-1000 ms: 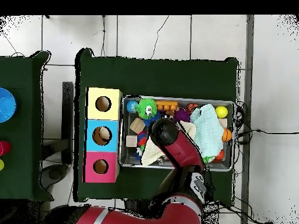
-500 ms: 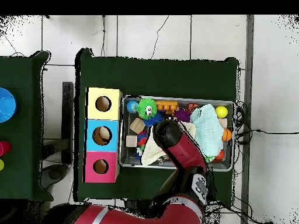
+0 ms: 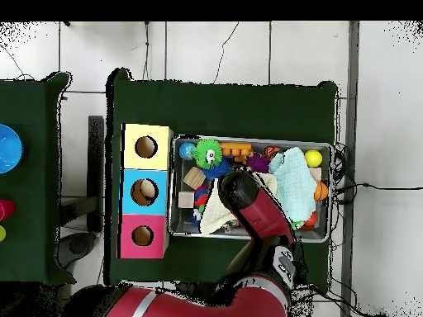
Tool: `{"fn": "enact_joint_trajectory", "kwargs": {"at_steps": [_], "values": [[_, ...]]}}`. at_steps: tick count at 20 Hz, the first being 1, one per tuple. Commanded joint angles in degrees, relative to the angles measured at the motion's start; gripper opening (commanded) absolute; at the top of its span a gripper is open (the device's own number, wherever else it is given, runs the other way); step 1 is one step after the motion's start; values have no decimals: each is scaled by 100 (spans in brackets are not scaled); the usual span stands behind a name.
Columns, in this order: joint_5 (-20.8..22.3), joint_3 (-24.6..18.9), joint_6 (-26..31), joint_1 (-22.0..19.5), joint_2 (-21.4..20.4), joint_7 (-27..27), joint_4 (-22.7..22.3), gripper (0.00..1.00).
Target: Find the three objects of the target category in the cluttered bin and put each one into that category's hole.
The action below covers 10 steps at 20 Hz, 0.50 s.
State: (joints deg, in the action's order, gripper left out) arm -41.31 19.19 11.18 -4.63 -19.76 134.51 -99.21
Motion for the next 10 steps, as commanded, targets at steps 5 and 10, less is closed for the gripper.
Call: {"fn": "enact_joint_trajectory", "kwargs": {"at_steps": [5, 10], "values": [[-185, -705, 200, -161, 124, 1122, -98, 100], [-193, -416, 580, 52, 19, 1275, -71, 100]]}}
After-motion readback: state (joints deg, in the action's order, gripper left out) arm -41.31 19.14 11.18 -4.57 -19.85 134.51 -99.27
